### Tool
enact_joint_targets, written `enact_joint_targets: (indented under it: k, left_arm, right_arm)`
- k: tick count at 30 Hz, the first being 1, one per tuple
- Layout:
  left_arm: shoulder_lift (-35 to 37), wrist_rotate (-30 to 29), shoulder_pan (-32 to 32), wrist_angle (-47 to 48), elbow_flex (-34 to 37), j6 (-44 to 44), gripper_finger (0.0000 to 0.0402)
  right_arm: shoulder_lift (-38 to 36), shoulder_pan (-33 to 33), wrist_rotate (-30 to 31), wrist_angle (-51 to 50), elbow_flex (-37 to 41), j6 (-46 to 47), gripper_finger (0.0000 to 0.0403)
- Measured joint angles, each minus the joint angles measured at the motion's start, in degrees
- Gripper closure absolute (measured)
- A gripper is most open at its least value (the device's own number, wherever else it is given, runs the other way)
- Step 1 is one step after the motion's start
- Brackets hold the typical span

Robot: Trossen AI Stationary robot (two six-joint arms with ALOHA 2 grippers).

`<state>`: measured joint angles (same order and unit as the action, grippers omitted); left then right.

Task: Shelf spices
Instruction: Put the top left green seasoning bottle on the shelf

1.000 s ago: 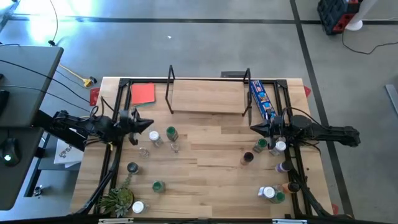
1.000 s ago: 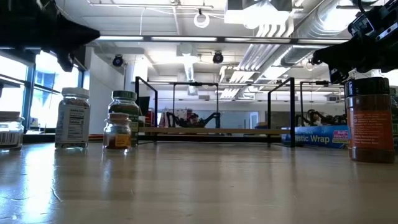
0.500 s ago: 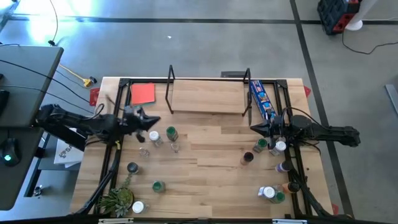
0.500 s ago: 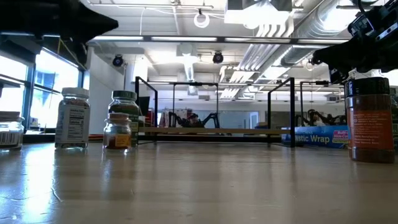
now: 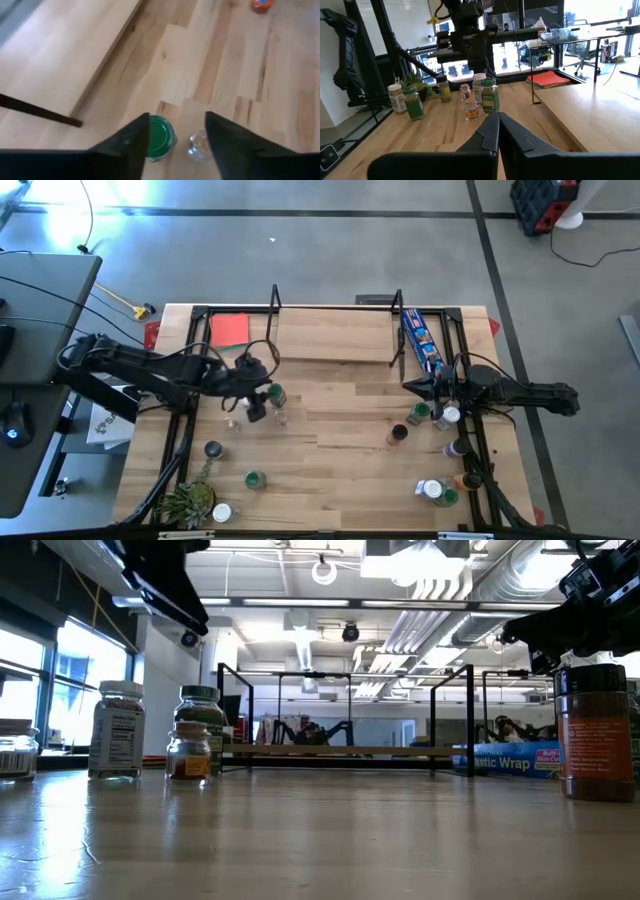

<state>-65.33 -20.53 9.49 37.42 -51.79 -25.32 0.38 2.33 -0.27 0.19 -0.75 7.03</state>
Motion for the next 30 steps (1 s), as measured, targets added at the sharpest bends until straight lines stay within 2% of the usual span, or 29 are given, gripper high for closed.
enact_joint_targets:
  k: [4,7,12,17,21,30]
  left_arm:
    - [-3.46,0.82,-1.70,2.84,0.00,-11.14,0.0121]
    - [-6.26,0.86,-2.05,3.21,0.07,-16.29,0.0102]
    - [-11.09,0.36,-1.17,-0.87,0.02,-20.43,0.0097]
    - [-14.25,-4.52,-0.32,-0.23,-0.35,-25.32,0.0097]
    - [-13.88,-7.18,0.52,-1.10,-0.11,-26.36,0.0097]
    - [-10.76,-4.86,0.71,-0.27,0.13,-27.16,0.0097]
  right_arm:
    - [0.00,-0.01,0.00,0.02,0.00,0.00,0.0403]
    - [0.00,-0.02,0.00,0.01,0.00,0.00,0.0403]
    - [0.00,-0.02,0.00,0.02,0.00,0.00,0.0403]
    - [0.00,-0.02,0.00,0.01,0.00,0.00,0.0403]
    - [0.00,-0.02,0.00,0.02,-0.02,0.00,0.0403]
    - [0.00,0.00,0.00,0.02,0.00,0.00,0.0403]
